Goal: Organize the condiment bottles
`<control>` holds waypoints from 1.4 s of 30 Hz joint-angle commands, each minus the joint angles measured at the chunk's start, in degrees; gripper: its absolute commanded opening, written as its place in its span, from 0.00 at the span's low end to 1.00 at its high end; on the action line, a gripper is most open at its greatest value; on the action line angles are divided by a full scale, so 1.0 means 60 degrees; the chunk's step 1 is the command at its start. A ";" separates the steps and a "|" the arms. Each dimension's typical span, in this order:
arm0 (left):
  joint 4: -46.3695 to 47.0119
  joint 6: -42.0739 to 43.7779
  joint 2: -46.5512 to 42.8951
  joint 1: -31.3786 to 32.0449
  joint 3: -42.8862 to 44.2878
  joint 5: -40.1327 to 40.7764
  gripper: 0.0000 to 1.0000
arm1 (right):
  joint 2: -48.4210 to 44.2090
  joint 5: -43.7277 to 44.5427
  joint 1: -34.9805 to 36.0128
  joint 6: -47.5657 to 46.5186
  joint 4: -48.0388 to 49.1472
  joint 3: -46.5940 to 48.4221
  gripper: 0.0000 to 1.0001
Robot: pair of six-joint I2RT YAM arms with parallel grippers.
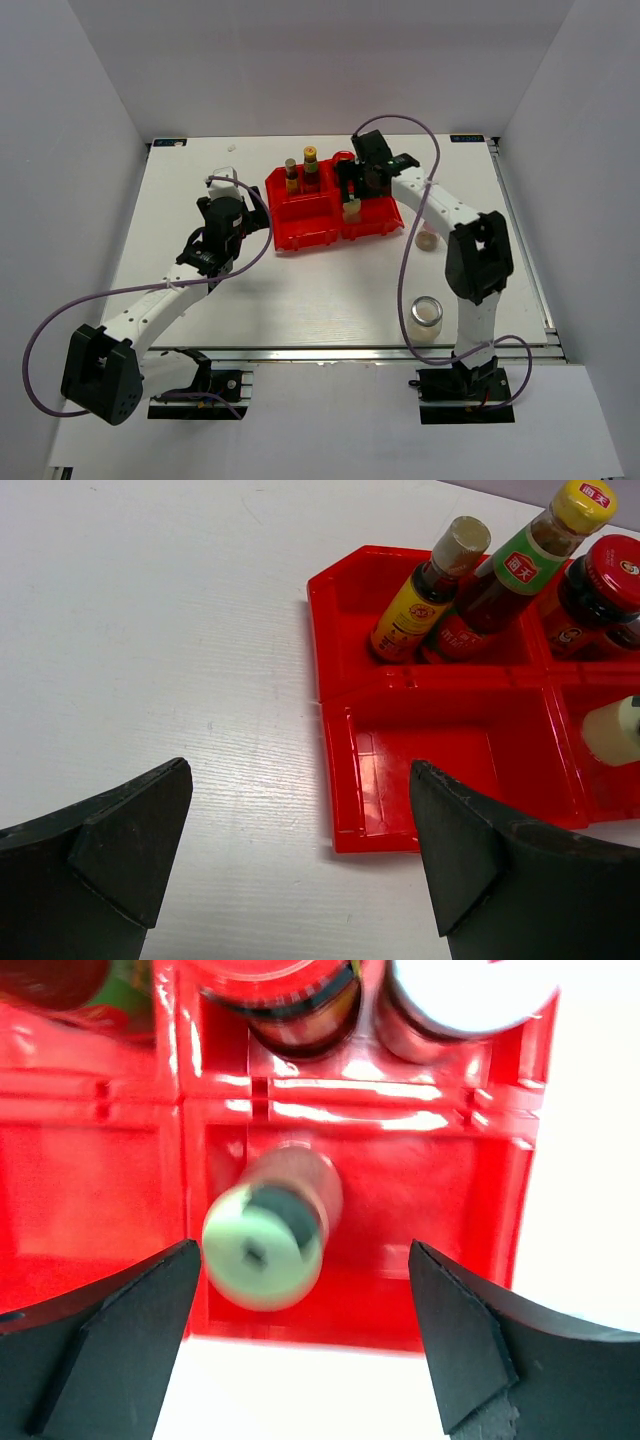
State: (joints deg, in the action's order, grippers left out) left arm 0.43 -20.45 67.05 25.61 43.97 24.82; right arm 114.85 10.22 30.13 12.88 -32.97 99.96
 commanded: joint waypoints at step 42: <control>0.0017 -0.0005 -0.0203 -0.0049 0.0172 -0.0167 0.98 | -0.3570 0.0699 -0.3557 0.0548 0.1350 -0.5176 0.62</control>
State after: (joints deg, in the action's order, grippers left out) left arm 0.43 -20.47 66.22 25.61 43.97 23.53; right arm 94.02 12.49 9.02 15.99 -26.30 66.98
